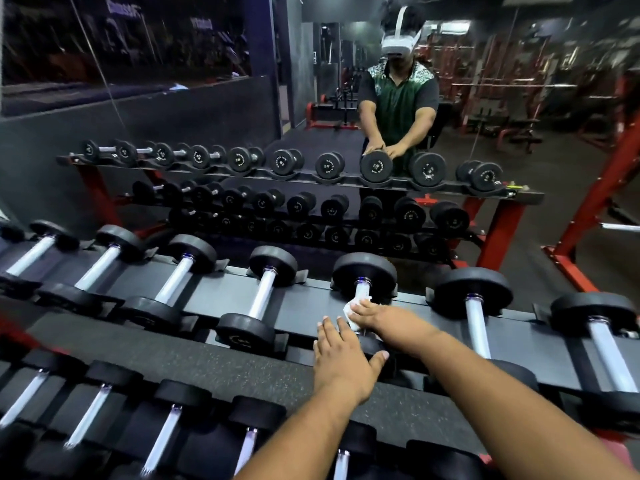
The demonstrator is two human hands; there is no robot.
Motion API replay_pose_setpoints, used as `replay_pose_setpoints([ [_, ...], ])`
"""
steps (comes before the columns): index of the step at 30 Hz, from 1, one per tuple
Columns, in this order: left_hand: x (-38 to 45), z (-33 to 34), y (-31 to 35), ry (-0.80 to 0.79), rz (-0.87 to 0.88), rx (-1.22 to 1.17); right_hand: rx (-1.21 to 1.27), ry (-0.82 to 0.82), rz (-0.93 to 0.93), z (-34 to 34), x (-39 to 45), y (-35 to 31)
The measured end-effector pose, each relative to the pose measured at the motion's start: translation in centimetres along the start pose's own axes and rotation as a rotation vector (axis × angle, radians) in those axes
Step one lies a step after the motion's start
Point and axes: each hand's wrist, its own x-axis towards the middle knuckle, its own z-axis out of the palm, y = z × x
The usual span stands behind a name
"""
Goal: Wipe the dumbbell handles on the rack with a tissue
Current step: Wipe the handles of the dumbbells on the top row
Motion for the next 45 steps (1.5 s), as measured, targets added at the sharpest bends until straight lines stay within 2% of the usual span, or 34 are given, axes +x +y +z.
replay_pose_setpoints([
  [8,0.3,0.1,0.0,0.0,-0.002,-0.054,-0.068,0.012,-0.142,-0.2,0.0,1.0],
  [10,0.3,-0.1,0.0,-0.015,-0.008,-0.053,-0.117,0.135,-0.132,0.0,0.5,1.5],
  [13,0.5,0.0,0.2,-0.023,-0.028,-0.06,-0.025,0.385,0.074,-0.1,1.0,2.3],
  [15,0.5,-0.1,0.1,-0.03,-0.039,-0.073,0.089,0.459,0.19,-0.4,1.4,1.9],
  [16,0.5,-0.1,0.3,-0.032,-0.051,-0.082,0.097,0.439,0.178,-0.2,1.6,1.9],
  [17,0.5,-0.1,0.4,-0.031,-0.059,-0.087,0.066,0.391,0.105,0.0,1.8,1.7],
  [20,0.5,-0.2,0.7,-0.041,-0.095,-0.079,-0.1,0.267,-0.281,2.3,2.1,2.5],
  [23,0.7,-0.3,0.9,-0.05,-0.129,-0.081,-0.04,0.153,-0.444,2.9,1.8,4.0],
  [25,0.6,-0.2,1.0,-0.043,-0.142,-0.084,-0.023,0.098,-0.469,2.5,1.6,4.3],
  [28,0.4,-0.3,1.2,-0.034,-0.15,-0.084,-0.062,0.211,-0.293,2.0,2.0,3.9],
  [31,0.3,-0.6,1.0,-0.057,-0.139,-0.079,-0.062,0.199,-0.149,2.7,2.7,2.5],
  [36,0.4,-0.9,0.8,-0.096,-0.12,-0.067,-0.015,0.235,-0.408,2.1,0.8,3.4],
  [38,0.2,-1.1,0.8,-0.092,-0.113,-0.051,0.0,0.287,-0.356,1.4,0.6,3.7],
  [40,0.1,-1.3,0.9,-0.084,-0.105,-0.036,0.171,0.391,-0.14,0.3,1.0,3.2],
  [42,0.0,-1.4,0.9,-0.087,-0.103,-0.025,0.466,0.466,0.058,-0.2,1.4,2.9],
  [45,0.0,-1.5,0.9,-0.092,-0.1,-0.021,0.68,0.525,0.157,-0.2,1.0,3.3],
])
